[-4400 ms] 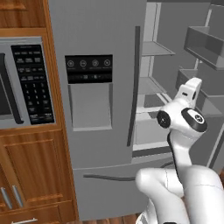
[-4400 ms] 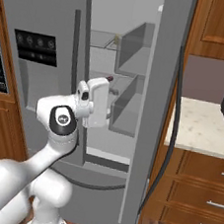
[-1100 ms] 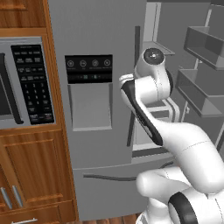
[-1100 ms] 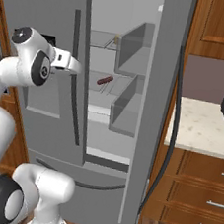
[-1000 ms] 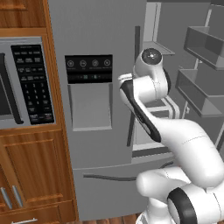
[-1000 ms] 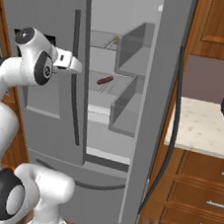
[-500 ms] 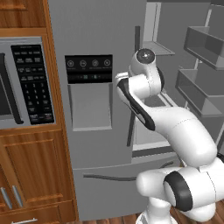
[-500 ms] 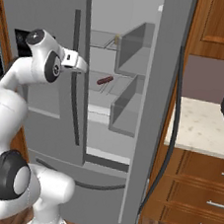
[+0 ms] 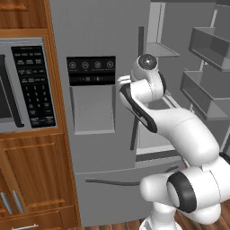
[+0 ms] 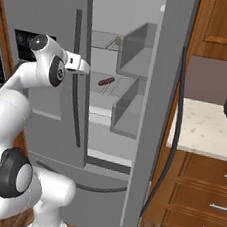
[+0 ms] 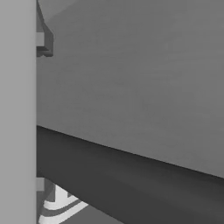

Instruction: Retrieve the sausage and cheese from the fridge and place them on the cutting board on the counter.

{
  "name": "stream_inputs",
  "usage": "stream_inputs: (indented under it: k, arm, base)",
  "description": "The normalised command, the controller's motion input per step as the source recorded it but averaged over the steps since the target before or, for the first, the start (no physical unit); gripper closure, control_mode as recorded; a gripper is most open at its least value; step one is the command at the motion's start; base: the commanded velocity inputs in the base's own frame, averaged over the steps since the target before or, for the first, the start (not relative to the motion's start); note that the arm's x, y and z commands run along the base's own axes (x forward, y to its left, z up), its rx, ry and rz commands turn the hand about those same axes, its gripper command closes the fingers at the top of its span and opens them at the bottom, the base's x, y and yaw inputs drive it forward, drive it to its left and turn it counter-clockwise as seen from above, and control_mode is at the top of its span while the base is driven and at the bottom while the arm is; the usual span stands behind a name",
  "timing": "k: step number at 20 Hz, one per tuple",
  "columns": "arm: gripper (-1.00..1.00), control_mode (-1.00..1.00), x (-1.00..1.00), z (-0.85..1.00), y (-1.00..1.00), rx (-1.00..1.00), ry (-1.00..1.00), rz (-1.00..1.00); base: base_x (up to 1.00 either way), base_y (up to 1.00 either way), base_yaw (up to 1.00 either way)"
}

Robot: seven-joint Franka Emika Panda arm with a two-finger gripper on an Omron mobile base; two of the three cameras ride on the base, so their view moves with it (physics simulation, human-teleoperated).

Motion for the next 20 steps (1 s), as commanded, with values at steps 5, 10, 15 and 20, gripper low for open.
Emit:
stream_inputs:
  k: [5,10,15,20]
  arm:
    - [1.00,-1.00,0.37,-0.20,0.00,0.00,-0.01,0.00]
    - [1.00,-1.00,0.07,-0.01,0.00,0.00,0.00,0.00]
    - [1.00,-1.00,0.00,0.00,0.00,0.00,0.00,0.00]
    - [1.00,-1.00,-0.05,-0.11,0.11,0.00,-0.11,-0.01]
  base:
    - [0.00,0.00,0.00]
    - [0.00,0.00,0.00]
    - [0.00,0.00,0.00]
    - [0.00,0.00,0.00]
